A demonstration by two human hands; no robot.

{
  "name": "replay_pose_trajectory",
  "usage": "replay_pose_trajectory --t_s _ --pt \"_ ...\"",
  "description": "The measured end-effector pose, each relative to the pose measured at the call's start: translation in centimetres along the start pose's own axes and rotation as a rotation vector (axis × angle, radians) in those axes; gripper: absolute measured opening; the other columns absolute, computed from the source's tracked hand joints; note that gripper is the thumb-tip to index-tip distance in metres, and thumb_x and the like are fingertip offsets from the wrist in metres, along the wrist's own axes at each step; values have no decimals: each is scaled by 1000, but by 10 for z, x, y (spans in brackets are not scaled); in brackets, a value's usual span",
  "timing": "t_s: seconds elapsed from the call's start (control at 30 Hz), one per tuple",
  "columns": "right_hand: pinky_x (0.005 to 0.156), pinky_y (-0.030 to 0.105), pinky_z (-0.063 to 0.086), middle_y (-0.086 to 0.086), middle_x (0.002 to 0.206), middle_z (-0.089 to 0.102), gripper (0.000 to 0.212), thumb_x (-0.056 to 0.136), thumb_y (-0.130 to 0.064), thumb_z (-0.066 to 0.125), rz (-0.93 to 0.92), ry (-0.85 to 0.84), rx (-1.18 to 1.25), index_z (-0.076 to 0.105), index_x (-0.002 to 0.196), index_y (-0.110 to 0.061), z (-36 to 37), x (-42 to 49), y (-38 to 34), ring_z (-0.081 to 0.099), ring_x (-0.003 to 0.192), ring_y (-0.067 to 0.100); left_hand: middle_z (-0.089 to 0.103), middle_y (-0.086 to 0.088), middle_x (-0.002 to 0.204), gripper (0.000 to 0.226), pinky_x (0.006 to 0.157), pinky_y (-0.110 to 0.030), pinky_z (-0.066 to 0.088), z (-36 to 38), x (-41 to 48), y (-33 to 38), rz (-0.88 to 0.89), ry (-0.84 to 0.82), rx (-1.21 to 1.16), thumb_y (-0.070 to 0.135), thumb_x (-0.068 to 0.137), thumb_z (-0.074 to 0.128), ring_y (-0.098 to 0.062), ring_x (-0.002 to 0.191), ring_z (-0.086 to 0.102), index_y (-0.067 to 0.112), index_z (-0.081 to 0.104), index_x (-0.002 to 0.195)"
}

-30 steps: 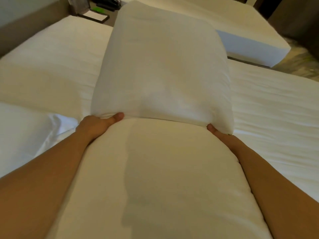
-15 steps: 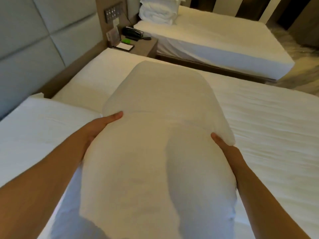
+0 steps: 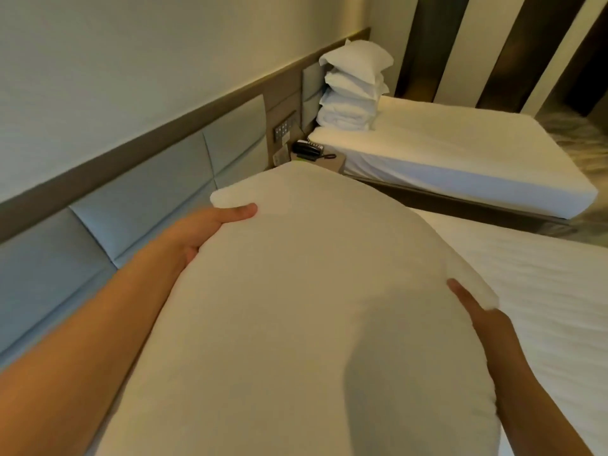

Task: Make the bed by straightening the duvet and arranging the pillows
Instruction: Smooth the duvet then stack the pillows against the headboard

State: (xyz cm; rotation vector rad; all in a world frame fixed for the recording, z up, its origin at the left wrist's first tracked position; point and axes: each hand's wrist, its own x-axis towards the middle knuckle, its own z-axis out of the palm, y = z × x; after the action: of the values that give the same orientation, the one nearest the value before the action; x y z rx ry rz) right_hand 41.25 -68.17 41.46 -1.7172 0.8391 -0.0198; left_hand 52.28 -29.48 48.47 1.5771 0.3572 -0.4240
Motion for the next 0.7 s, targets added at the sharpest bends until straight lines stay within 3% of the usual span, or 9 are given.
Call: replay_pose_trajectory --t_s 0.1,0.17,0.23,0.3,0.33,0.4,0.5,0.6,0.7 --pt "88 44 43 20 140 58 85 88 -64 65 -119 10 46 45 152 -13 47 -9 -58 53 105 31 77 -16 116 66 77 -44 63 -49 25 61 52 -25 66 40 73 81 -33 97 76 10 67 130" --pt "90 44 41 16 136 57 88 86 -69 64 -155 -7 90 44 153 -17 83 0 -101 51 106 31 79 -14 108 50 68 -38 64 -81 52 100 100 -45 136 42 80 78 -27 83 79 11 71 119" --pt "94 46 45 8 127 60 97 73 -79 70 -135 -84 81 51 148 -21 126 22 -140 57 108 31 76 -13 118 45 67 -31 62 -111 94 131 164 18 313 47 89 73 -21 78 78 9 71 113" --pt "100 50 51 9 131 66 100 59 -79 80 -106 -128 104 60 139 -23 179 60 -157 65 111 33 60 -17 144 72 95 -37 54 -138 152 144 229 259 608 59 90 69 -30 114 70 4 58 135" --pt "97 50 53 12 132 67 95 62 -74 81 -95 -166 127 61 137 -19 209 79 -156 67 108 33 50 -21 151 82 108 -46 45 -151 186 138 249 444 816 62 92 64 -38 131 57 4 45 146" --pt "94 57 51 17 145 57 95 81 -69 71 -23 -232 40 43 155 -16 279 121 -130 63 116 39 38 -22 158 74 117 -63 29 -166 252 92 272 596 1162 63 98 44 -44 144 37 14 35 152" --pt "107 78 29 4 175 6 100 90 -76 56 84 -410 -303 -4 164 -46 391 157 -33 22 153 49 9 -5 173 71 119 -72 7 -178 313 -64 144 356 1319 72 98 16 -34 158 9 38 20 161" --pt "120 72 13 8 174 -12 95 81 -92 40 5 -380 -547 -14 153 -63 478 149 60 3 158 45 -18 7 172 72 117 -74 -4 -199 344 -198 -16 309 1279 76 96 4 -21 160 -13 48 -8 161" --pt "116 74 11 0 173 -17 96 76 -98 33 -31 -257 -601 -13 153 -64 516 143 89 -2 158 42 -18 9 172 69 117 -74 -5 -219 381 -236 90 379 1242 76 96 2 -17 159 -12 51 -12 159"
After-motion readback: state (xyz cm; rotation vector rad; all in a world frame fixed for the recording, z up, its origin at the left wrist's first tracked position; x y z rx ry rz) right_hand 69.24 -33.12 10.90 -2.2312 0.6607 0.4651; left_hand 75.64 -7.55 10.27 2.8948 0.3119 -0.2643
